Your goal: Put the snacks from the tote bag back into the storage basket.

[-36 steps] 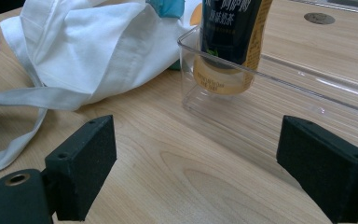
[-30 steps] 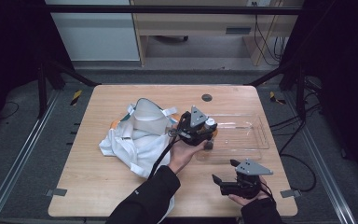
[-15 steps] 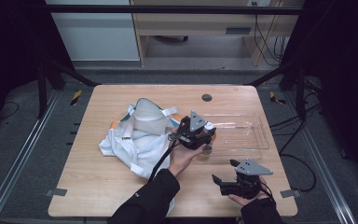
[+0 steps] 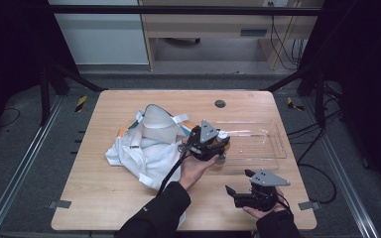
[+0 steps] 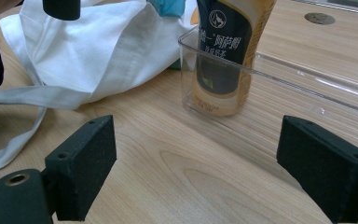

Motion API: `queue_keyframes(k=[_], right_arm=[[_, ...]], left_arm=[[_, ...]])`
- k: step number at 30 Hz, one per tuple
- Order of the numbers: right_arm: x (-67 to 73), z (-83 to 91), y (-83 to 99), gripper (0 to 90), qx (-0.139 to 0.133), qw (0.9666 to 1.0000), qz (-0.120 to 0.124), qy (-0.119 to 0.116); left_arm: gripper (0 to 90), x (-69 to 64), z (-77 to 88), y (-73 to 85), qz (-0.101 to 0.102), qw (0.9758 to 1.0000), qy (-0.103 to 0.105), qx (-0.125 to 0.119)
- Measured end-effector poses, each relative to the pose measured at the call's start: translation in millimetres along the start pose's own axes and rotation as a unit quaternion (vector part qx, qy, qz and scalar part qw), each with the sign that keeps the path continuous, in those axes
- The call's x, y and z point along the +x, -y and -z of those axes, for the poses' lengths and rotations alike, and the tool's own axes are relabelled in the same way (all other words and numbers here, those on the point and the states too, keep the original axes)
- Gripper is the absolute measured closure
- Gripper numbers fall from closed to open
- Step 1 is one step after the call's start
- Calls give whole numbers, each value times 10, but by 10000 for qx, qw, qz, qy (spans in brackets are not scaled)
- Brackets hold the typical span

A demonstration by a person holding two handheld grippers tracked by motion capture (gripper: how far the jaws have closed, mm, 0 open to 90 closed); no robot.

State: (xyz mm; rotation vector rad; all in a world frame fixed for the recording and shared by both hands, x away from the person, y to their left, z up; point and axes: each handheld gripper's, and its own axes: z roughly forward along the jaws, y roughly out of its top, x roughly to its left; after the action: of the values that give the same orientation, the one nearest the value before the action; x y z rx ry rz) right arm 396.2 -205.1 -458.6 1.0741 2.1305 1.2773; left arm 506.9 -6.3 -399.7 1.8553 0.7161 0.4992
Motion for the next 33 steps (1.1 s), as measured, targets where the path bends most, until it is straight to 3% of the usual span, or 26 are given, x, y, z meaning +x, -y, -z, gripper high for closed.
queue_keyframes(k=[10,16,23,33], right_arm=[[1,0,0,121,1,10000,14,19],[0,-1,0,120,10,10000,22,42],[0,-3,-1,120,13,10000,12,43],[-2,0,-2,120,4,10000,14,56]], left_arm=[[441,62,244,-21,-238,9997,38,78],[391,152,481,30,-164,9996,196,112],[367,279,778,262,-168,9996,153,185],[358,516,1132,521,-19,9997,-124,217]])
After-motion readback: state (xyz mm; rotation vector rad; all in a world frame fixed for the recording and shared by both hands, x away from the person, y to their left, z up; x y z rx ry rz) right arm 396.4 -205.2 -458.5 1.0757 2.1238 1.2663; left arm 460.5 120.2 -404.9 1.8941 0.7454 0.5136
